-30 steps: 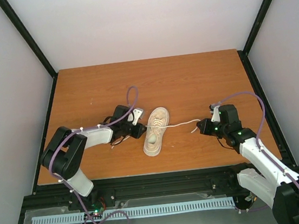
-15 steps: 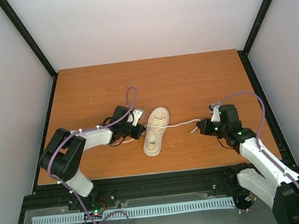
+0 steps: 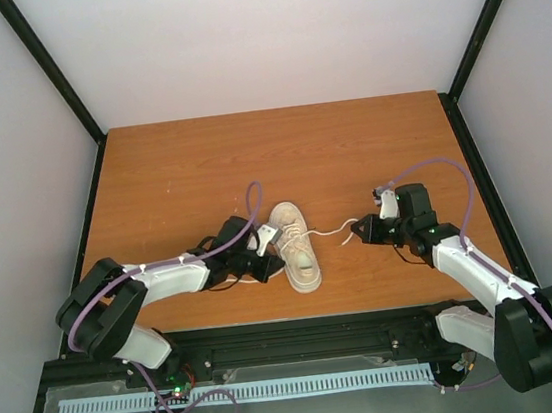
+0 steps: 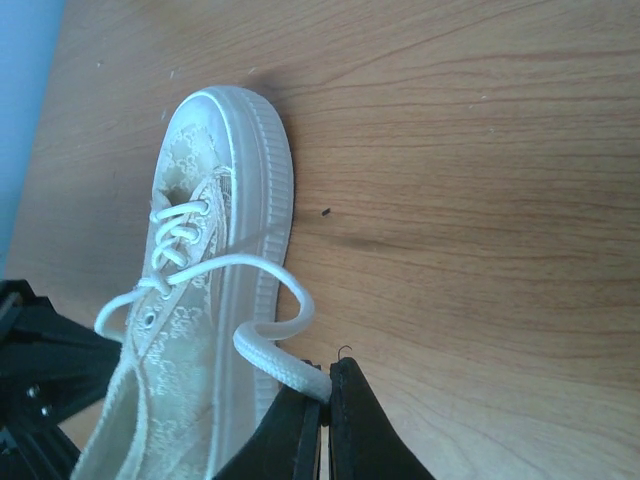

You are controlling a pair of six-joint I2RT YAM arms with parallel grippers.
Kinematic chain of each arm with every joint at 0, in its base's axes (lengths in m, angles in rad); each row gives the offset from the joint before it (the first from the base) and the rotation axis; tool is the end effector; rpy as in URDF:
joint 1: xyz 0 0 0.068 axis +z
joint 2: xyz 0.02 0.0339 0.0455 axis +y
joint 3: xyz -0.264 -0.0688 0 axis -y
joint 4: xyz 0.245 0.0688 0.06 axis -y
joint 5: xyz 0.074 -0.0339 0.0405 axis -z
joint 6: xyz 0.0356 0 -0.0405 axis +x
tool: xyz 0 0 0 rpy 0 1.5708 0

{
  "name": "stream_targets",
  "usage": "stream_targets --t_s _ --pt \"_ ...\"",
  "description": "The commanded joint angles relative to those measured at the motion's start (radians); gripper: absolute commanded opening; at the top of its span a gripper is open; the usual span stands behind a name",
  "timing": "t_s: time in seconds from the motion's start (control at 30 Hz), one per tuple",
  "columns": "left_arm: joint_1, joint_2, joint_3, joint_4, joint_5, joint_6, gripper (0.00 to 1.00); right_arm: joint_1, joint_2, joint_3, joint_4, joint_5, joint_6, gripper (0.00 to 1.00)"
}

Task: Tie the shoes

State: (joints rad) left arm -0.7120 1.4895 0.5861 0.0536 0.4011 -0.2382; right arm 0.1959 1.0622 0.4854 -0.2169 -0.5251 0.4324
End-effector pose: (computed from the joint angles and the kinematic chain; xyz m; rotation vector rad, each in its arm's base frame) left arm 0.1937 -0.1855 0.1411 0.7832 2.4169 -0.8948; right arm 0.1957 0.0570 0.1860 0.0210 2.4184 0.9186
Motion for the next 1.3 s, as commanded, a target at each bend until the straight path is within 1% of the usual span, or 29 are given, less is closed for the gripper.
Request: stream_targets --t_s 0.0,0.07,0.2,0.3,0.4,0.53,0.63,0.77,0.87,0.97,1.0,1.03,1.07,1.1,1.13,1.17,1.2,1.27 --pt "-0.078 -0.003 0.017 0.072 -0.011 -0.098 0.01 -0.004 -0.009 0.029 0.026 -0.03 -0.02 0.03" --pt "-0.08 -0.032 0.01 0.07 -0.064 -0.116 0.01 -0.004 -0.022 0.027 0.02 -0.029 -0.021 0.03" --pt "-0.078 -0.097 0.023 0.011 -0.167 -0.119 0.01 0.003 -0.03 0.026 0.022 -0.063 -0.047 0.03" --pt "-0.078 -0.137 0.036 -0.004 -0.199 -0.137 0.01 0.011 -0.029 0.043 0.024 -0.072 -0.056 0.03" --pt "-0.078 -0.179 0.03 0.03 -0.237 -0.154 0.01 0.012 -0.021 0.075 0.035 -0.067 -0.057 0.03" --pt "-0.078 -0.161 0.053 0.065 -0.238 -0.155 0.01 0.02 0.032 0.133 0.068 -0.037 -0.053 0.03" --pt "-0.078 -0.133 0.062 0.107 -0.21 -0.162 0.01 0.041 0.123 0.208 0.093 0.012 -0.059 0.03" --pt "-0.078 -0.111 0.073 0.129 -0.2 -0.165 0.01 0.149 0.314 0.364 0.141 0.048 -0.066 0.03" --pt "-0.078 -0.112 0.071 0.136 -0.199 -0.167 0.01 0.249 0.447 0.524 0.146 0.027 -0.057 0.03" --pt "-0.078 -0.121 0.063 0.134 -0.204 -0.172 0.01 0.348 0.519 0.654 0.132 -0.015 -0.052 0.03" --pt "-0.079 -0.128 0.059 0.136 -0.207 -0.174 0.01 0.366 0.528 0.67 0.13 -0.015 -0.044 0.05" --pt "-0.078 -0.134 0.055 0.137 -0.208 -0.177 0.01 0.373 0.53 0.671 0.129 -0.018 -0.032 0.17" --pt "-0.078 -0.139 0.052 0.139 -0.21 -0.178 0.01 0.373 0.526 0.661 0.131 -0.022 -0.025 0.34" --pt "-0.078 -0.143 0.049 0.139 -0.21 -0.18 0.01 0.373 0.516 0.632 0.126 -0.005 -0.022 0.54" --pt "-0.078 -0.143 0.049 0.138 -0.209 -0.179 0.01 0.372 0.502 0.606 0.121 0.021 -0.021 0.68" --pt "-0.078 -0.141 0.05 0.138 -0.208 -0.177 0.01 0.37 0.481 0.578 0.117 0.047 -0.021 0.73" --pt "-0.078 -0.134 0.054 0.133 -0.206 -0.175 0.01 0.363 0.458 0.543 0.117 0.063 -0.017 0.76" --pt "-0.078 -0.127 0.056 0.133 -0.199 -0.175 0.01 0.33 0.406 0.466 0.135 0.062 0.002 0.77"
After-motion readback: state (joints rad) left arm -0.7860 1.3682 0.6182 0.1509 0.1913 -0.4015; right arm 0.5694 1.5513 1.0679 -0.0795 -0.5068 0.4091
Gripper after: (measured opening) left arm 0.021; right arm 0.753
